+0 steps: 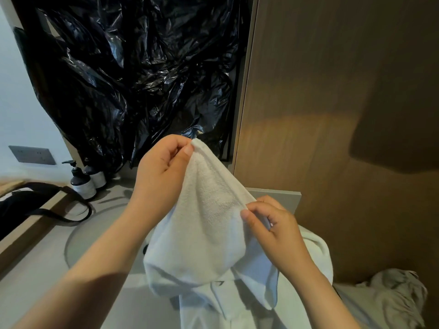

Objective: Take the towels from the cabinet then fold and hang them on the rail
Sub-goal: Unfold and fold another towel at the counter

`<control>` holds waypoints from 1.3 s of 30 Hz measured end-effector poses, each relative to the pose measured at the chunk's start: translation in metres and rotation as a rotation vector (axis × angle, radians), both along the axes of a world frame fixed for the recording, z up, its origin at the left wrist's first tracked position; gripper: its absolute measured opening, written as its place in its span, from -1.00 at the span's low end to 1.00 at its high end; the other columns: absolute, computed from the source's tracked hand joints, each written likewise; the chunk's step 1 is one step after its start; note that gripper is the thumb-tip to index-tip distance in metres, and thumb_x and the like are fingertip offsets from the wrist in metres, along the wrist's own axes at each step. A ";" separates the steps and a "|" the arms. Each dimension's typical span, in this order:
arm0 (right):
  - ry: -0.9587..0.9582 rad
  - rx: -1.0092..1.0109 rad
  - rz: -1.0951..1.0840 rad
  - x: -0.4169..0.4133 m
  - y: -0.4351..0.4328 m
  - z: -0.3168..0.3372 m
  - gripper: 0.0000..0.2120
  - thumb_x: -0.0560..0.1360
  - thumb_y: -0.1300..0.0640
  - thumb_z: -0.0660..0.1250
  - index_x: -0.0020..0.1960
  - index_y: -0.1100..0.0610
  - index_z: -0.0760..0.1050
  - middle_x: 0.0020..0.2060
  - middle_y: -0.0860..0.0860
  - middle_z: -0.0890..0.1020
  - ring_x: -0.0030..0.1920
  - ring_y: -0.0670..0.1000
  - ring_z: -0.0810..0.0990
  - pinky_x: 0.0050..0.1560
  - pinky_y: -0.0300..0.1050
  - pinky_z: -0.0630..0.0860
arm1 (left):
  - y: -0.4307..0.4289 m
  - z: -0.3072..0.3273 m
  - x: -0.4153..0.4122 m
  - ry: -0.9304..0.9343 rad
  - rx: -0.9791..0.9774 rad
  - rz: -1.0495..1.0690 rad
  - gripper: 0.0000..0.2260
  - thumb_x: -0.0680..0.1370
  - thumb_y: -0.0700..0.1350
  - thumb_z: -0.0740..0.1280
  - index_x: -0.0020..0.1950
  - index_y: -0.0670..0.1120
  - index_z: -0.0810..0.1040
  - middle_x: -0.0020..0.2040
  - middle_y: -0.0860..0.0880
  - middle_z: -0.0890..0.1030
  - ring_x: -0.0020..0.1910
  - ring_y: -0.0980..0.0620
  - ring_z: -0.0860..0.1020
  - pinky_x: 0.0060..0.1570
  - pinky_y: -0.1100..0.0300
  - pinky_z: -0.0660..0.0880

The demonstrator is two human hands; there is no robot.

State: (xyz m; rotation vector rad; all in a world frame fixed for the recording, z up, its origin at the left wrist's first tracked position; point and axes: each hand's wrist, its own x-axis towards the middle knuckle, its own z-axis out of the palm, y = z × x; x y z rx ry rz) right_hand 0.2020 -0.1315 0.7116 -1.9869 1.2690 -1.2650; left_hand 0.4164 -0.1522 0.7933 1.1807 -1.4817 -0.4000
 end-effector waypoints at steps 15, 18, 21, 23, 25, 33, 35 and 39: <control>0.186 0.195 -0.132 -0.037 0.009 -0.063 -0.78 0.61 0.02 0.24 -0.21 -0.06 0.49 -0.25 -0.16 0.52 -0.13 -0.11 0.51 -0.16 -0.31 0.40 | -0.023 -0.033 0.009 -0.097 -0.005 0.159 -0.86 0.62 -0.12 0.20 -0.09 -0.03 0.51 -0.23 -0.07 0.53 -0.30 0.23 0.41 -0.28 0.50 0.33; 0.207 0.198 -0.177 -0.046 0.007 -0.072 -0.82 0.62 0.05 0.24 -0.15 -0.07 0.51 -0.18 -0.20 0.56 -0.08 -0.17 0.52 -0.13 -0.36 0.40 | -0.024 -0.039 0.015 -0.107 -0.009 0.187 -0.87 0.62 -0.13 0.20 -0.09 -0.02 0.50 -0.24 -0.06 0.53 -0.32 0.32 0.41 -0.28 0.53 0.31; 0.269 0.228 -0.170 -0.049 0.006 -0.085 -0.86 0.62 0.06 0.24 -0.06 -0.04 0.56 -0.11 -0.20 0.57 -0.06 -0.19 0.52 -0.08 -0.33 0.45 | -0.025 -0.042 0.016 -0.117 -0.012 0.198 -0.86 0.63 -0.14 0.20 -0.08 -0.01 0.50 -0.24 -0.02 0.53 -0.30 0.33 0.42 -0.28 0.54 0.31; 0.305 0.262 -0.169 -0.051 0.006 -0.095 -0.88 0.61 0.07 0.27 -0.07 -0.08 0.53 -0.13 -0.22 0.55 -0.09 -0.20 0.53 -0.12 -0.38 0.43 | -0.025 -0.042 0.015 -0.110 -0.016 0.189 -0.87 0.62 -0.14 0.20 -0.08 -0.01 0.50 -0.23 0.00 0.53 -0.29 0.33 0.42 -0.27 0.52 0.31; 0.336 0.280 -0.188 -0.053 0.007 -0.105 -0.84 0.59 0.10 0.29 -0.12 -0.12 0.51 -0.19 -0.21 0.54 -0.14 -0.19 0.53 -0.20 -0.39 0.39 | -0.025 -0.043 0.016 -0.107 -0.022 0.180 -0.87 0.62 -0.14 0.21 -0.09 -0.01 0.49 -0.23 0.00 0.54 -0.29 0.33 0.42 -0.26 0.51 0.32; 0.445 0.297 -0.261 -0.064 0.006 -0.127 -0.85 0.56 0.01 0.31 -0.18 -0.07 0.57 -0.23 -0.16 0.58 -0.20 -0.11 0.55 -0.16 -0.16 0.53 | -0.025 -0.048 0.018 -0.108 -0.035 0.174 -0.87 0.62 -0.14 0.21 -0.08 0.00 0.51 -0.23 0.02 0.54 -0.29 0.32 0.42 -0.26 0.54 0.33; 0.469 0.320 -0.268 -0.067 0.007 -0.126 -0.82 0.57 0.01 0.29 -0.20 -0.07 0.55 -0.25 -0.14 0.58 -0.21 -0.09 0.54 -0.15 -0.12 0.53 | -0.028 -0.047 0.021 -0.110 -0.040 0.186 -0.87 0.62 -0.14 0.20 -0.07 0.01 0.51 -0.24 0.01 0.54 -0.29 0.33 0.42 -0.27 0.55 0.32; 0.395 0.187 -0.324 -0.085 -0.001 -0.096 -0.78 0.60 0.07 0.26 -0.20 -0.14 0.47 -0.27 -0.15 0.53 -0.25 -0.14 0.51 -0.27 -0.26 0.38 | -0.036 -0.044 0.037 -0.082 -0.059 0.239 -0.86 0.63 -0.13 0.19 -0.07 0.02 0.49 -0.29 0.02 0.50 -0.34 0.35 0.40 -0.29 0.50 0.34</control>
